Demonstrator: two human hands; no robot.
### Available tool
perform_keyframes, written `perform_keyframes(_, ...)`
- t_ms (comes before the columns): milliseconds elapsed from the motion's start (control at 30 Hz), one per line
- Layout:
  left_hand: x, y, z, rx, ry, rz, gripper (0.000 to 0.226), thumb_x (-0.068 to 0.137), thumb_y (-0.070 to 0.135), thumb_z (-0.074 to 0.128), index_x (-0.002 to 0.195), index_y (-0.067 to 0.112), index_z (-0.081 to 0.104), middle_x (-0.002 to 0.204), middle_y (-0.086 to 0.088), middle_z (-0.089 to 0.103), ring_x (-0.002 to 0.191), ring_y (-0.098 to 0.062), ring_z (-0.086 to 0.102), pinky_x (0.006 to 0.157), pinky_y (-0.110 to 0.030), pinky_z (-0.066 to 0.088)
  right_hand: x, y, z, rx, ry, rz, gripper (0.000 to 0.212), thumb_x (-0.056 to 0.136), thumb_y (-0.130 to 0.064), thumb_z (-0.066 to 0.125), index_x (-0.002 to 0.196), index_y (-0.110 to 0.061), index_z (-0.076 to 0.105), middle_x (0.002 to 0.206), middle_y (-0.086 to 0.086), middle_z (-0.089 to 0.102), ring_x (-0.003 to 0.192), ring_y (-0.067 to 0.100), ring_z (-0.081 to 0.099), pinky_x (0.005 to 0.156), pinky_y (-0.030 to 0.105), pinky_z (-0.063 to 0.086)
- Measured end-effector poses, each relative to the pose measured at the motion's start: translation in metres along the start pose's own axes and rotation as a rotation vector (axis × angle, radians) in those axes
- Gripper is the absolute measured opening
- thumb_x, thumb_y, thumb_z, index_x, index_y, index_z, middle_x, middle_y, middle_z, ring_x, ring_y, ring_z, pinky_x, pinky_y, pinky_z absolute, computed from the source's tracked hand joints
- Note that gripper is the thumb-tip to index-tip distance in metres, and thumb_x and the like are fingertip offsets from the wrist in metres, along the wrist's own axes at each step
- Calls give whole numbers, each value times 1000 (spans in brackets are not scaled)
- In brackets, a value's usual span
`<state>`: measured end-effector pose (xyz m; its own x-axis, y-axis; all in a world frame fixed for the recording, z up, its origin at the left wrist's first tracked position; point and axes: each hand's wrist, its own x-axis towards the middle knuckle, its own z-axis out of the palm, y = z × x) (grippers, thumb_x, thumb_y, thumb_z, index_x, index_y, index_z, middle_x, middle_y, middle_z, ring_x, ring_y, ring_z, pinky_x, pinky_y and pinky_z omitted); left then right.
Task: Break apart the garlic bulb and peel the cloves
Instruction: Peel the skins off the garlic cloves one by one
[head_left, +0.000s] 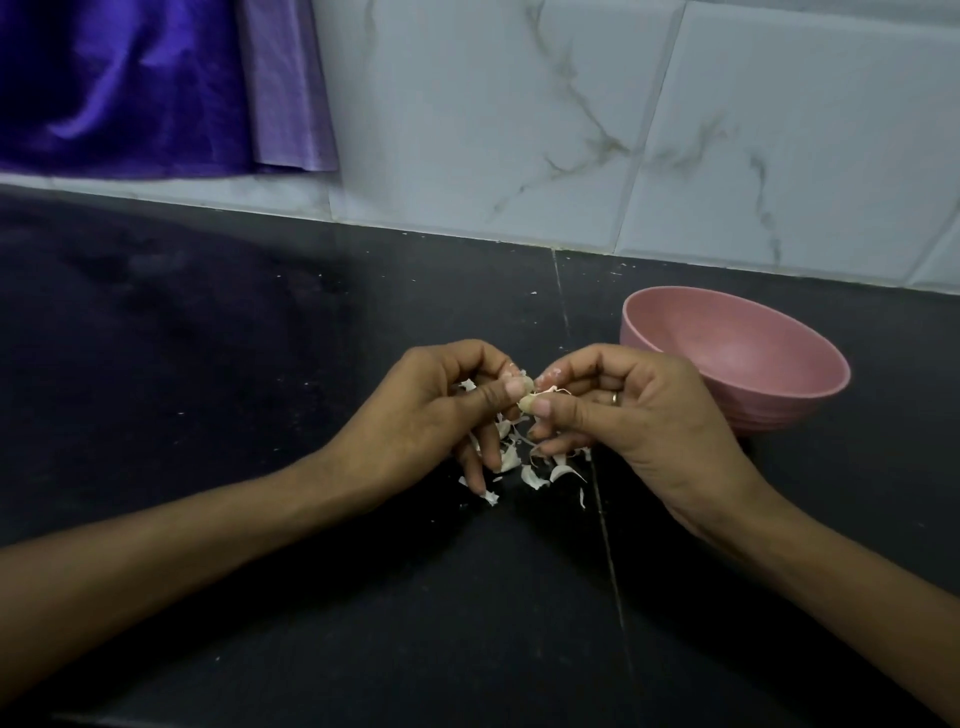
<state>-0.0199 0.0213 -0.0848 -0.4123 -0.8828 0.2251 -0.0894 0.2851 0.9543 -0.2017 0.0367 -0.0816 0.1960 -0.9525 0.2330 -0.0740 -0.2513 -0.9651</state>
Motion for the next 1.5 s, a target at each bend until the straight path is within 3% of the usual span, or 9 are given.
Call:
perform_keyframes(233, -1, 0, 0, 109, 0, 42, 22, 89, 30, 57, 96, 9, 60, 59, 4, 64, 43, -12, 61, 43, -27, 49, 2, 0, 0, -17, 37, -24, 19, 70, -9, 76, 85, 0, 69, 81, 23, 72, 69, 27, 72, 64, 29, 61)
perform_keyframes(400, 1, -2, -2, 148, 6, 36, 27, 87, 40, 57, 95, 15, 59, 57, -10, 65, 43, -32, 62, 49, -37, 51, 2, -1, -1, -18, 43, -27, 18, 70, -10, 76, 84, -1, 69, 77, 19, 72, 69, 29, 72, 64, 30, 61)
perform_keyframes(633, 2, -3, -3, 153, 16, 36, 18, 96, 26, 55, 88, 10, 57, 45, -5, 55, 34, -24, 50, 49, -30, 44, 1, -4, -1, -51, -5, -51, 16, 66, -9, 77, 80, -4, 71, 74, 14, 73, 69, 29, 73, 66, 31, 61)
perform_keyframes(800, 1, -1, -2, -42, -54, -80, 16, 96, 14, 53, 85, 1, 54, 45, -9, 49, 31, -19, 43, 38, -23, 38, 0, -5, -2, -55, -53, -54, 17, 68, -1, 74, 83, 5, 68, 75, 20, 71, 65, 25, 72, 64, 27, 60)
perform_keyframes(1067, -1, 3, 0, -247, -180, -167, 18, 89, 19, 52, 85, 2, 53, 50, -2, 50, 35, -9, 45, 34, -20, 40, 3, -5, -3, -53, -54, -109, 16, 70, -6, 73, 85, -5, 68, 76, 13, 74, 71, 27, 73, 70, 35, 62)
perform_keyframes(1167, 0, 1, 1, -234, -165, -156, 17, 94, 17, 50, 85, 3, 52, 51, 2, 51, 37, -9, 45, 34, -21, 41, 2, -6, -3, -47, -58, -101, 20, 70, -6, 74, 89, -7, 67, 80, 11, 73, 72, 27, 71, 70, 35, 62)
perform_keyframes(1333, 0, 2, 0, -178, -103, -124, 18, 97, 18, 50, 84, 5, 53, 49, -5, 47, 35, -13, 44, 36, -22, 42, 1, -5, -1, -7, -3, -13, 29, 69, -10, 76, 97, -6, 67, 80, 11, 72, 70, 23, 71, 62, 29, 60)
perform_keyframes(1500, 1, -3, 0, 36, -43, -13, 19, 98, 23, 50, 89, 7, 55, 46, -11, 51, 33, -23, 46, 45, -28, 41, -2, -5, 0, 89, -30, 122, 24, 71, -8, 72, 94, -1, 72, 83, 18, 73, 69, 21, 71, 63, 26, 60)
